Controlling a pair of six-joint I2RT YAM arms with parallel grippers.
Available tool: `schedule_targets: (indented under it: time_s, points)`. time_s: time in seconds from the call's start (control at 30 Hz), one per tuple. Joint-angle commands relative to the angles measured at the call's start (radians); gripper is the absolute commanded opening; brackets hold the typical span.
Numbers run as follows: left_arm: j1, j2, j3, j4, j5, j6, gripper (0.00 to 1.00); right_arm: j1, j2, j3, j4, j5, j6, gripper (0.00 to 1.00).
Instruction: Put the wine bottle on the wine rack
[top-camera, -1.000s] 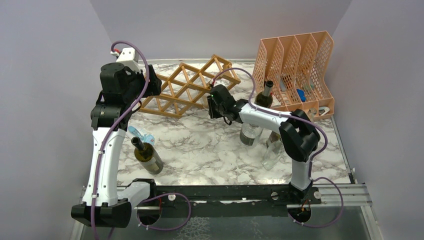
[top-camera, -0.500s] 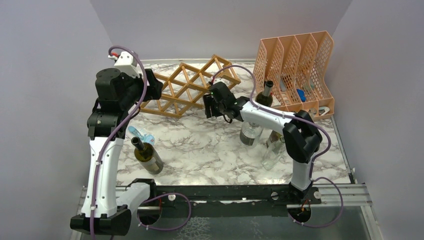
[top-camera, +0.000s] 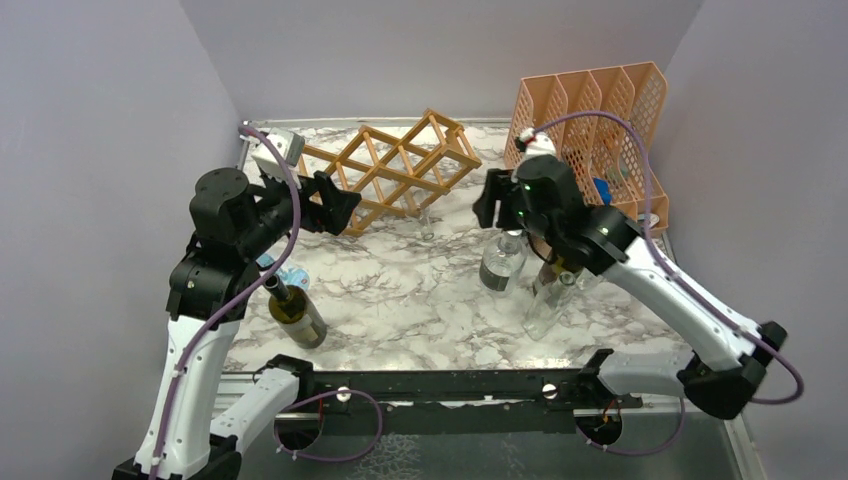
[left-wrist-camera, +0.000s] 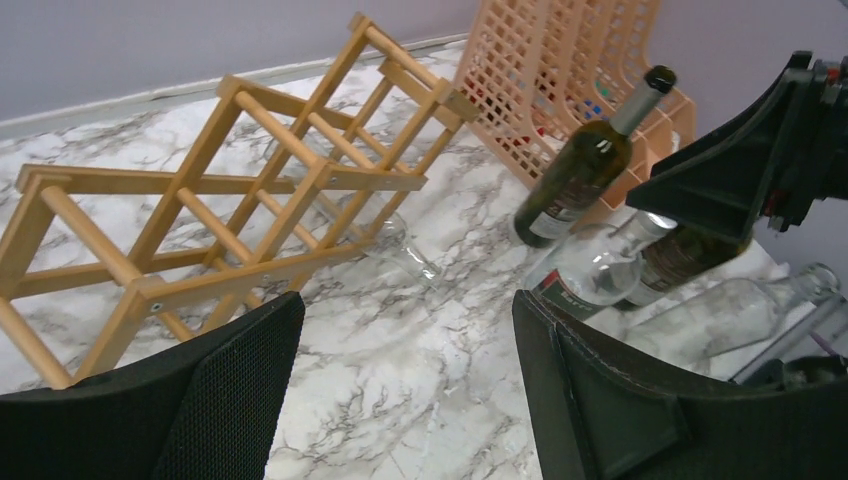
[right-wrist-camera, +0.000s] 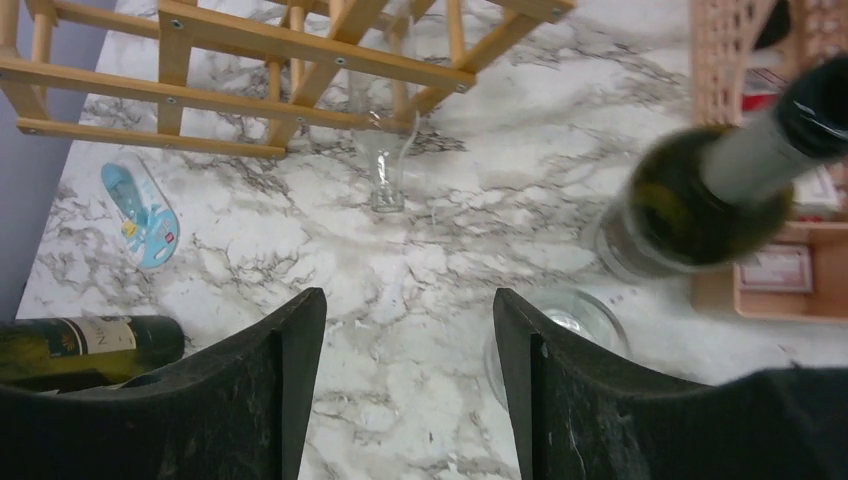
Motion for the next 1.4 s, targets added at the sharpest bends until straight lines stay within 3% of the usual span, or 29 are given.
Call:
schedule_targets:
  time_s: [0.0,0.2,0.5,0.77,1.0,1.37]
  points:
    - [-0.052,-0.041,0.002,0.019,0.058,0.003,0.82,0.004,-0.138,-0.051,-0.211,0.139,0.082,0.65]
    - [-0.075,-0.052,0.005,0.019,0.100,-0.015,0.82,0.002,-0.280,-0.101,-0.292,0.243,0.131,0.65]
    - [-0.075,-0.036,0.010,0.034,0.061,-0.030,0.82,0.003,-0.485,-0.255,-0.228,0.307,0.095,0.65]
    - [-0.075,-0.026,-0.031,0.064,0.019,-0.037,0.82,0.003,-0.584,-0.350,-0.209,0.240,0.003,0.65]
    - [-0.075,-0.020,-0.046,0.116,-0.004,-0.065,0.82,0.003,-0.650,-0.439,-0.104,0.036,-0.074,0.65]
    - [-0.075,0.010,-0.066,0.221,0.025,-0.088,0.82,0.003,-0.631,-0.526,-0.092,0.123,0.008,0.60]
